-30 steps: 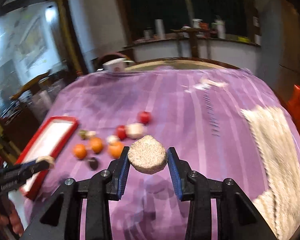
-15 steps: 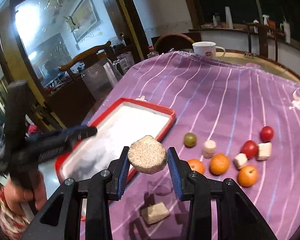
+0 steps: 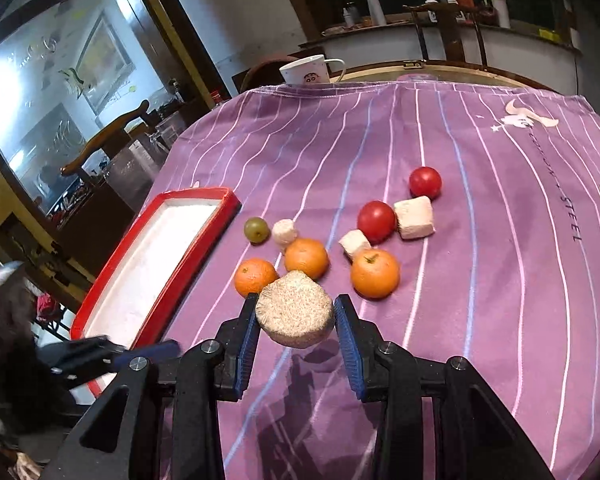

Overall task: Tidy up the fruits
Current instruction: 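Carry the block and disc into the red-rimmed tray and open both tools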

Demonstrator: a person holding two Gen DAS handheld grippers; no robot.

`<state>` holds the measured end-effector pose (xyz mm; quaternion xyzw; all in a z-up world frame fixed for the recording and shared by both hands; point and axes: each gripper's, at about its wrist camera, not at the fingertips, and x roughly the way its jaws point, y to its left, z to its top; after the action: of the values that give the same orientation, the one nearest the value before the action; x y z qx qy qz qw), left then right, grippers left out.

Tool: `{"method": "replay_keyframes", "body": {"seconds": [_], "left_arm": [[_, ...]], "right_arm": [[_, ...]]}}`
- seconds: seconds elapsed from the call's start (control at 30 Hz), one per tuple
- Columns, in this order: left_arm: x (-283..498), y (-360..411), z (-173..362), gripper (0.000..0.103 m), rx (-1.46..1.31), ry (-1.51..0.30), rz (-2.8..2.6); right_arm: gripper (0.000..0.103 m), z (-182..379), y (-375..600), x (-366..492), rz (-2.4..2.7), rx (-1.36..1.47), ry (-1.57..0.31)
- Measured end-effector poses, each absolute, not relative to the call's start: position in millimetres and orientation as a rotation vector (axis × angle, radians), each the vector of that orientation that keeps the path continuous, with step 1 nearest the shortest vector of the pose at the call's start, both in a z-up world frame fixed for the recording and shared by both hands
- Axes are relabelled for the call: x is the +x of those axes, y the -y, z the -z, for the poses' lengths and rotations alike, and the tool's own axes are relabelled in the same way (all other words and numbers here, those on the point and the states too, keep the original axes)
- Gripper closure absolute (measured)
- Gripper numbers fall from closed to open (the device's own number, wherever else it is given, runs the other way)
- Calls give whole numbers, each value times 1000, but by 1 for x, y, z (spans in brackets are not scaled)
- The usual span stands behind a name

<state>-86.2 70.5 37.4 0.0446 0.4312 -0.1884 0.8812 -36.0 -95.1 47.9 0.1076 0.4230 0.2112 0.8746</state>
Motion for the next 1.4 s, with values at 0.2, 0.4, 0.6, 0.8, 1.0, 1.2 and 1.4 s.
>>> {"method": "replay_keyframes", "body": {"seconds": [0.2, 0.4, 0.6, 0.8, 1.0, 1.2, 1.4], "left_arm": [[-73, -57, -27, 59, 205, -913, 313], [-64, -67, -11, 73, 226, -942, 250], [-66, -101, -30, 78, -4, -934, 313], [-52, -161, -78, 78, -126, -888, 283], [20, -233, -79, 78, -199, -943, 111], [70, -272, -48, 78, -313, -985, 35], [83, -284, -33, 70, -374, -990, 39]], "right_arm": [[62, -50, 91, -46, -478, 204, -857], [62, -50, 85, -52, -494, 181, -852], [62, -52, 76, -51, -504, 157, -851], [62, -71, 42, -41, -576, 124, -838], [62, -83, -33, -19, -680, 49, -818], [62, -57, -109, 22, -698, -95, -877], [62, -21, -130, 51, -655, -156, -945]]}}
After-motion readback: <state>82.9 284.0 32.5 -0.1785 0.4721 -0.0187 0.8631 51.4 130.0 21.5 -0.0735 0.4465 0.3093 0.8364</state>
